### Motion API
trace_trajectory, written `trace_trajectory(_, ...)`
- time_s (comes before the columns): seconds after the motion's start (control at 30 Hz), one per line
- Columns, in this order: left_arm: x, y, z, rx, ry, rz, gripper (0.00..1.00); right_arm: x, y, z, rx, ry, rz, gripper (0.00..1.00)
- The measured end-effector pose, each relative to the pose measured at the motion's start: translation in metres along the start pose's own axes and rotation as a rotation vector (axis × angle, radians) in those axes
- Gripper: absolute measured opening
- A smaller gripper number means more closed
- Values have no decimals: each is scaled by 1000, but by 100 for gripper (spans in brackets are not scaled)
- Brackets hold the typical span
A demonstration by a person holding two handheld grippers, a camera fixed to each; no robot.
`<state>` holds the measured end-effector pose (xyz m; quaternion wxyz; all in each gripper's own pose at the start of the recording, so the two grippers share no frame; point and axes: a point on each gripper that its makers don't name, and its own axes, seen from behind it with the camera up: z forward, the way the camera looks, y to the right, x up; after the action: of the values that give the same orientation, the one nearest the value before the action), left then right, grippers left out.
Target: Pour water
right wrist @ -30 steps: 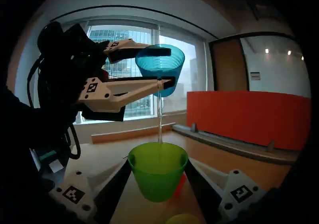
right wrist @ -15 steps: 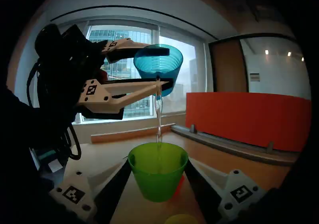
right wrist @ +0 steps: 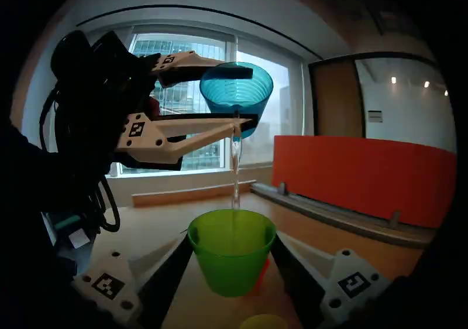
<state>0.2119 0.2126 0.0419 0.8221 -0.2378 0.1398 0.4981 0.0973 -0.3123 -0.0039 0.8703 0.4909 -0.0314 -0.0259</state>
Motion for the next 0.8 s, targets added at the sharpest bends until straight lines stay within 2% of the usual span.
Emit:
trace_trajectory(0.37, 4, -2, 0, 10, 4, 55, 87, 1, -1, 1, 0, 1, -6, 91)
trace_trajectory(0.8, 9, -5, -2, 17, 7, 94, 87, 0, 0, -1, -6, 0, -14, 91)
